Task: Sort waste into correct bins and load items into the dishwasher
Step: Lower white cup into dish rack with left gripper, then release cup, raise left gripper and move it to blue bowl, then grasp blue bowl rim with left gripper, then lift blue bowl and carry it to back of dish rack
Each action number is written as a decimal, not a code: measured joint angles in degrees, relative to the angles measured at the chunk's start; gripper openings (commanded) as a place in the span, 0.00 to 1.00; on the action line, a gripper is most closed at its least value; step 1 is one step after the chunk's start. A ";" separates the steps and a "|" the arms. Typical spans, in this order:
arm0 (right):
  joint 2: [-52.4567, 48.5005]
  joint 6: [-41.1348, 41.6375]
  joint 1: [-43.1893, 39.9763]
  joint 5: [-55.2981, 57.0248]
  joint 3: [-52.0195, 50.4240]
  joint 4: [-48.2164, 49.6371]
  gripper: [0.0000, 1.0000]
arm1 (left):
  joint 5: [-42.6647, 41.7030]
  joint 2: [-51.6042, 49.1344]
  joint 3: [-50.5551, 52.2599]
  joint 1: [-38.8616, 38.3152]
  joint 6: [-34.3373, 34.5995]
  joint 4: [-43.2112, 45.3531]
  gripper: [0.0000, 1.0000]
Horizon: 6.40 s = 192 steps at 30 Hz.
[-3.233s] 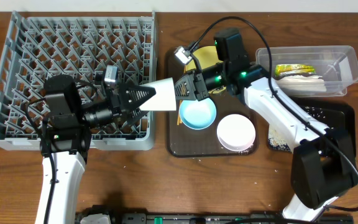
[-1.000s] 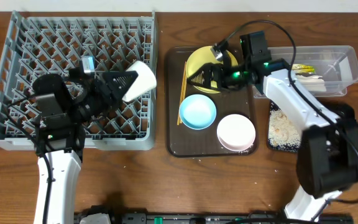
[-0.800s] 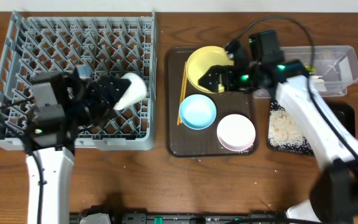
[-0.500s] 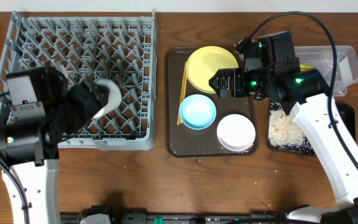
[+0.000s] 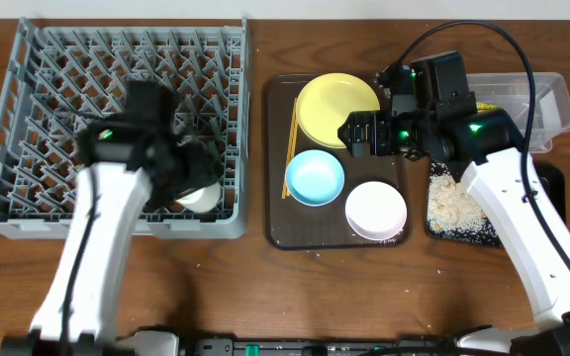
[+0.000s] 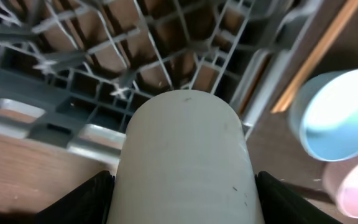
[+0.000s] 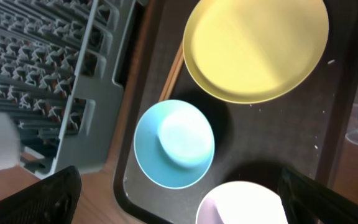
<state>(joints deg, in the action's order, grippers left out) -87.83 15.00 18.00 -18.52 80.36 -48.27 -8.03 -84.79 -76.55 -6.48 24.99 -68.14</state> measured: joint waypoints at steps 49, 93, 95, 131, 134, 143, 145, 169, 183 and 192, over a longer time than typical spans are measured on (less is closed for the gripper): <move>0.28 -0.59 -2.73 0.61 0.00 -0.33 0.98 | 1.09 -11.32 -19.28 -2.82 -8.61 -2.38 0.91; 8.39 -1.05 -12.00 0.22 0.00 -7.56 0.96 | -1.22 -27.93 -19.26 -20.61 -10.08 9.86 0.78; 8.39 -1.05 -12.00 0.24 0.00 -7.58 0.97 | -1.29 -27.93 -19.10 -20.59 -11.58 10.05 0.75; 8.39 -1.05 -12.00 1.66 0.00 -8.07 0.97 | -1.60 -34.71 -13.09 -22.86 -16.39 16.24 0.44; 8.39 -1.05 -12.00 1.64 0.00 -8.07 0.98 | -1.75 -34.71 -13.07 -22.88 -16.39 16.92 0.34; 8.39 -1.05 -12.00 1.66 0.00 -8.11 0.99 | -1.99 -34.71 -13.07 -22.88 -17.16 17.09 0.08; 8.39 -1.05 -12.00 1.66 0.00 -8.11 0.99 | -1.95 -34.71 -13.07 -22.86 -17.22 16.83 0.08; 8.39 -1.05 -12.00 1.66 0.00 -8.13 0.99 | 18.95 -12.31 -15.30 -21.70 -17.31 14.29 0.07; 8.39 -1.05 -12.00 1.75 -0.02 -8.22 0.99 | 56.26 -15.76 -15.52 -18.91 -24.94 48.87 0.07; 8.39 -1.07 -12.00 1.88 -0.07 -8.26 0.99 | 63.34 -30.27 -15.54 -14.78 -42.38 74.84 0.08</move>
<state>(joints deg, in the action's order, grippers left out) -79.44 13.93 6.00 -16.64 80.29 -56.53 55.31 -115.07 -92.09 -21.26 -17.39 6.70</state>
